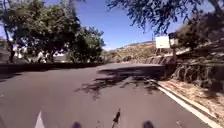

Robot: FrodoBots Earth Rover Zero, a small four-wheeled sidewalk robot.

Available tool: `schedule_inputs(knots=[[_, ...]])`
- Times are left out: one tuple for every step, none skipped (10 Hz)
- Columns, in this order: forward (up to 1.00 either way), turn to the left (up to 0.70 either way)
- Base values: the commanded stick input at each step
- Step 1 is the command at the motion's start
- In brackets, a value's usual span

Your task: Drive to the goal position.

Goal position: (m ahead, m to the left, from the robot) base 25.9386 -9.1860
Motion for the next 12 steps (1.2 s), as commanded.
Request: schedule_inputs(knots=[[0.7,-0.22],[0.7,-0.03],[0.7,0.0],[0.7,0.0],[0.7,0.0],[0.7,0.0],[0.7,0.0],[0.7,0.0],[0.7,0.0],[0.7,0.0],[0.7,0.0],[0.7,0.0]])
